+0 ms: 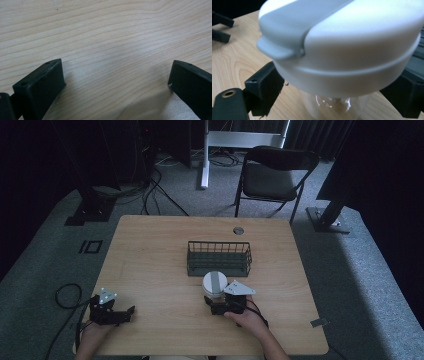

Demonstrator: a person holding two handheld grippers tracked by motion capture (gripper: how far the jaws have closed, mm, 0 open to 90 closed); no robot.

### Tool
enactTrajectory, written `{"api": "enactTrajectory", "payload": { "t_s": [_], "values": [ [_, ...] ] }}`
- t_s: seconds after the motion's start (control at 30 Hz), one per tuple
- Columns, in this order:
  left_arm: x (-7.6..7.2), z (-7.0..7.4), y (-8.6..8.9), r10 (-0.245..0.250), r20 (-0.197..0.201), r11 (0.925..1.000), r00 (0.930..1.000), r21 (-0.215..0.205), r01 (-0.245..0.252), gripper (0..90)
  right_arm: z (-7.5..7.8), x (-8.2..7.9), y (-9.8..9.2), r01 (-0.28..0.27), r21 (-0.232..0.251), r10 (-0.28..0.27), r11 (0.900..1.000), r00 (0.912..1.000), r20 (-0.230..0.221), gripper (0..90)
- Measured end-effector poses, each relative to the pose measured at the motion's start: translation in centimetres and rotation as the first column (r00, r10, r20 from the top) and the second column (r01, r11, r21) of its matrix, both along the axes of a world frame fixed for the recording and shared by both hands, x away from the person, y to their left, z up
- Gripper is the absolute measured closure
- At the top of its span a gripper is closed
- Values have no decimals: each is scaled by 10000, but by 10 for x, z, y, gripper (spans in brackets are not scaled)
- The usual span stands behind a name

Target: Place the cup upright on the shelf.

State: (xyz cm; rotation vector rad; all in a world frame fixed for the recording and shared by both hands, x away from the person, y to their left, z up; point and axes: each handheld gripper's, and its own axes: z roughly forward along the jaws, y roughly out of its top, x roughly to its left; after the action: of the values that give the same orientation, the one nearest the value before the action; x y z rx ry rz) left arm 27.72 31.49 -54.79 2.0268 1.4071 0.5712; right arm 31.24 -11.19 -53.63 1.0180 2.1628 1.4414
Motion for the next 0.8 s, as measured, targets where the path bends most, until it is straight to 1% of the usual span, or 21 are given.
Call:
{"api": "enactTrajectory", "payload": {
  "t_s": [0.07,0.13,0.27,0.33,0.37,0.47,0.63,0.7,0.73,0.8],
  "values": [
    [0,0,0,5,4,10000,10000,-5,-5,6,0,0,2,131,104,-132,9999,9999,71,99],
    [0,0,0,5,5,10000,10000,-4,-5,6,-1,0,4,295,41,-296,9996,9994,178,99],
    [0,0,0,1,2,10000,10000,-4,-1,6,-3,-1,8,563,129,-566,9983,9981,247,100],
    [0,0,0,2,3,10000,10000,-3,-2,6,-4,-1,10,650,53,-651,9979,9975,282,103],
    [0,0,0,3,4,10000,10000,-4,-3,6,-4,-1,10,766,62,-768,9970,9966,282,141],
    [0,0,0,4,4,10000,10000,-3,-4,6,-5,0,12,1036,158,-1040,9945,9942,261,152],
    [0,0,0,3,4,10000,10000,-4,-3,6,-5,-1,14,1127,142,-1131,9935,9930,327,163],
    [0,0,0,2,5,10000,10000,-5,-2,6,-5,-3,14,1066,-23,-1063,9943,9929,534,172],
    [0,0,0,3,4,10000,10000,-4,-3,6,-4,-3,14,1040,-69,-1035,9946,9933,518,175],
    [0,0,0,3,3,10000,10000,-4,-3,6,-4,-4,15,1033,-194,-1018,9945,9926,656,179]
  ]
}}
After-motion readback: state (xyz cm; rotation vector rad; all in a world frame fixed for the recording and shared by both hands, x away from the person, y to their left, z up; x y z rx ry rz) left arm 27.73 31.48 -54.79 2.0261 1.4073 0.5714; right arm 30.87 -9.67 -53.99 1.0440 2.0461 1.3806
